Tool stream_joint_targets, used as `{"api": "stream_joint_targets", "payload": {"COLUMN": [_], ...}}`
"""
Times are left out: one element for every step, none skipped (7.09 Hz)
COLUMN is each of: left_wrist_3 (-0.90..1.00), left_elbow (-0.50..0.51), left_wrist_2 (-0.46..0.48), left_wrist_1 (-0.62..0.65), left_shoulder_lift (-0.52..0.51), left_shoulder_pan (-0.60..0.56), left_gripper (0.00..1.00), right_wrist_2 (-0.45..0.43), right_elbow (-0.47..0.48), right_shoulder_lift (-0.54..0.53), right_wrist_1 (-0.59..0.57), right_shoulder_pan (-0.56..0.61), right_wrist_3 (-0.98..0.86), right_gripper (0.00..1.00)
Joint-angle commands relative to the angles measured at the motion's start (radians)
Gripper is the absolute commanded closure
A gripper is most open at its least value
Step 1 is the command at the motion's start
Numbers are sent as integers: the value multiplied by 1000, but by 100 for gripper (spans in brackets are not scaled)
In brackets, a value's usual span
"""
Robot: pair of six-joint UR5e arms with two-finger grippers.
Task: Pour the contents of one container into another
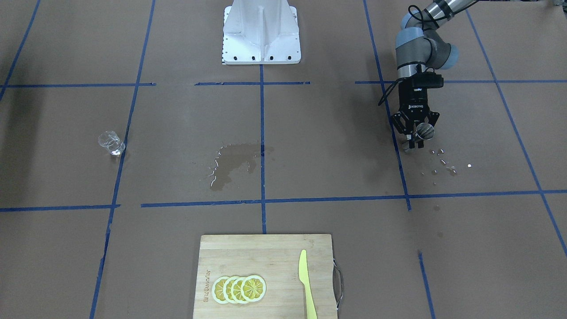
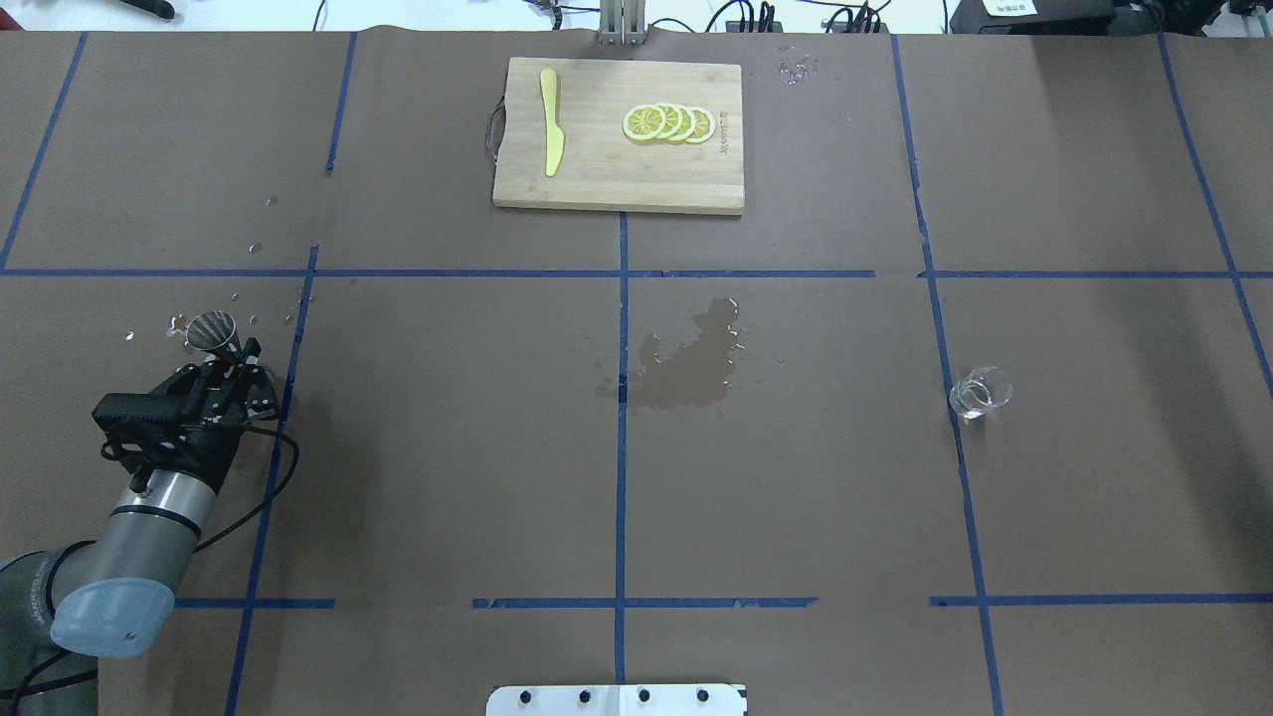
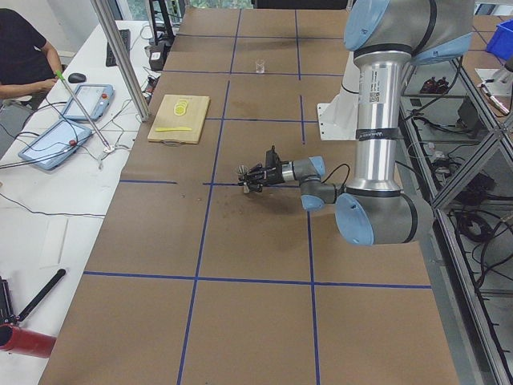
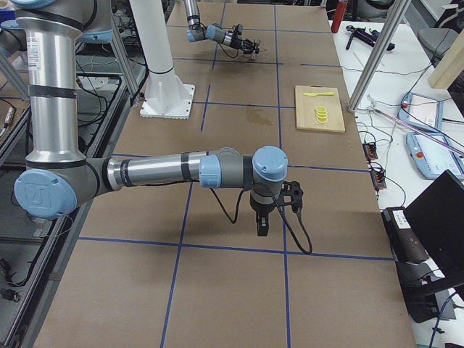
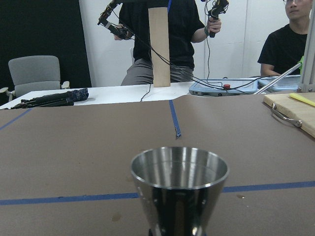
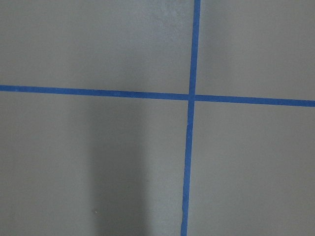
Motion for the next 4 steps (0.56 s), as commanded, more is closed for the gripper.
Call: {"api": "stream_joint_targets", "payload": {"left_wrist_3": [29,32,35,97], "left_elbow": [-30,-70,-84,-86], "left_wrist_2": [0,0,0,1], "left_wrist_1": [-29,-38,-53,-55], "left_shoulder_lift": [0,-2,-3,-8], "left_shoulder_pan": [-8,-8,-8,-5], "left_gripper": [100,100,100,100], "right_wrist_2": [1,16,79,104], "right_elbow": [12,40,77,159], "right_shoulder_lift": [9,3,-19,-58], "right_wrist_1": [1,-1,2,2], "right_shoulder_pan": [-1,-2,-3,-32], "right_wrist_3": [2,2,1,-4], "right_gripper": [0,0,0,0]}}
